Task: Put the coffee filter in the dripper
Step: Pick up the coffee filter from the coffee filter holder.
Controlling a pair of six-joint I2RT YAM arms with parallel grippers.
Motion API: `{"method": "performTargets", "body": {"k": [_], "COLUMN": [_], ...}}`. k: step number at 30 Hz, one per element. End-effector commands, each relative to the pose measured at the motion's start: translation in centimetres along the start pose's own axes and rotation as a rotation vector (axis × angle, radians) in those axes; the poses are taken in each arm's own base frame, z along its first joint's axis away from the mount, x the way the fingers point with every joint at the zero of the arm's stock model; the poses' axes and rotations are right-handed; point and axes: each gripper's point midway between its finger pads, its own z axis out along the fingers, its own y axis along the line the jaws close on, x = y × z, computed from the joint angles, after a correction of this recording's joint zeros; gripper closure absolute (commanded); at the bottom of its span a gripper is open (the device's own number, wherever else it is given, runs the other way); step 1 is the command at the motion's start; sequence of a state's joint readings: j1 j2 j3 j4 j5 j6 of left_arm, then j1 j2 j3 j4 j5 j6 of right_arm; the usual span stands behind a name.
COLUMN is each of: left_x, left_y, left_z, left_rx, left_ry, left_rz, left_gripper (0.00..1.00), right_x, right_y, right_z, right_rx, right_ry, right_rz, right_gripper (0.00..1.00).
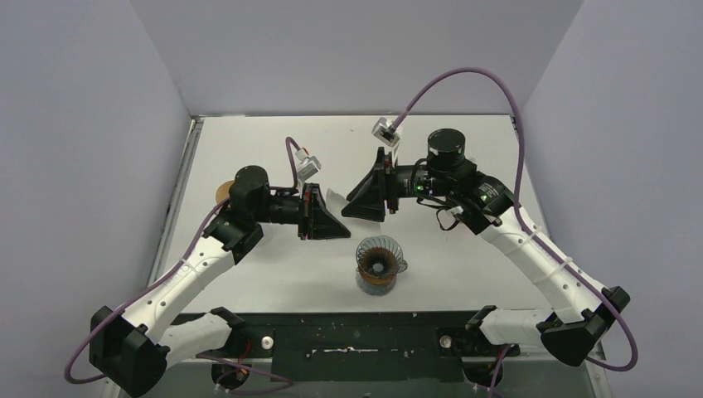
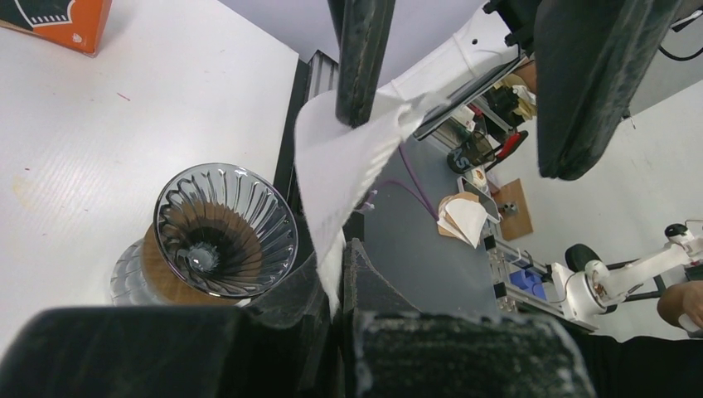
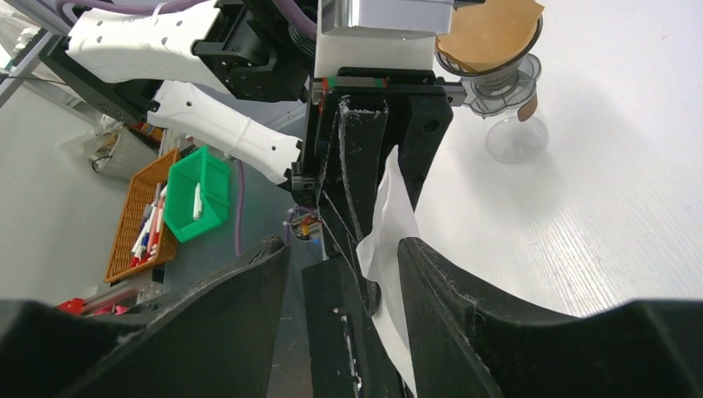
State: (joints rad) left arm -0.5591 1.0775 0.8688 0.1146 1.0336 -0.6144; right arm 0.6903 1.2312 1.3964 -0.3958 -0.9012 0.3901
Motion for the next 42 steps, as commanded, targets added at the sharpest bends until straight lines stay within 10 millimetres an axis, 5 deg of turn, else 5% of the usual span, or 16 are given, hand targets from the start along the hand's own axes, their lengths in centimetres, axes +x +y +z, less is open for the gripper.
{"method": "performTargets", "body": {"k": [1, 12, 42], "left_x": [-1.8, -1.9, -1.0], "left_y": [-2.1, -3.5, -4.5], "left_z": [-0.3, -0.7, -1.0], "left_rx": [0.048, 0.090, 0.134], "left_ry": [-0.020, -0.035, -0.010], "left_rz": [0.090, 0.124, 0.124], "left_gripper": [1.00, 1.00, 1.00], "right_x": [0.4, 0.8, -4.7], "right_y": [0.1, -0.9, 4.1], "right_z": [-0.2, -0.9, -2.2], "right_rx": [0.021, 0.100, -0.027], "right_ry": [0.000, -0.008, -0.176], "right_rz": [-0.036, -0.041, -0.138], "right_gripper": [0.49, 0.46, 0.43]}}
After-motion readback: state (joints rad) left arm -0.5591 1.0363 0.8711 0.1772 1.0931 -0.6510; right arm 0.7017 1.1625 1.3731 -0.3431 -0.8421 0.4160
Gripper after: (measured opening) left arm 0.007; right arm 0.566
